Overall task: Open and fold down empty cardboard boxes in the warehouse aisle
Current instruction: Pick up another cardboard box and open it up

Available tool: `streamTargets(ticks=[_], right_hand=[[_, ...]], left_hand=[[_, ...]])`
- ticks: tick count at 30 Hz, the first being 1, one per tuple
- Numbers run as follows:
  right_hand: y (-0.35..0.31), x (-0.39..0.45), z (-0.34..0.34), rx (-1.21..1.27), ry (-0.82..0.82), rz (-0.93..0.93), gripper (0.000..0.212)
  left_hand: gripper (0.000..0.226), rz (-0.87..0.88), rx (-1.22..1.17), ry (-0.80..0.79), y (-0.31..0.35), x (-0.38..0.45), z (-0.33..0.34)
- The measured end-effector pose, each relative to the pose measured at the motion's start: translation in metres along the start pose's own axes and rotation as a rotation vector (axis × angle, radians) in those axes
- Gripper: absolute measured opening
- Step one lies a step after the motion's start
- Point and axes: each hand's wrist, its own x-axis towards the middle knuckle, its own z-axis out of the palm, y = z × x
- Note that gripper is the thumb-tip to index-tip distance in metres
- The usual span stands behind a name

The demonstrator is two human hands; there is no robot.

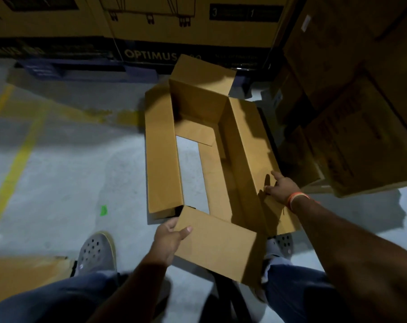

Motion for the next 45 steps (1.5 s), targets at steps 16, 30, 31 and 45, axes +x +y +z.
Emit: streamTargets(ticks=[16,30,31,45], right_hand=[[0.018,-0.001,-0.012,0.242,-0.062,0.076,0.086],[-0.059,-0.119,0.063,-0.284,0.068,-0.394,0.033],[-0.059,-0.125,0.068,-0.290,0.065,-0.428,0.032],[-0.075,-0.142,0.076,-0.286,0.046,-0.504,0.029]], left_hand=[[0.079,0.182,-0.057,0.161,-0.007,0.006,-0.039],[0.092,0.290,0.041,-0.038,0.070,-0.084,0.054],[0.089,0.279,0.051,-0.061,0.070,-0.085,0.056],[0.090,0.254,0.677,0.134,0.088,-0.061,0.067]])
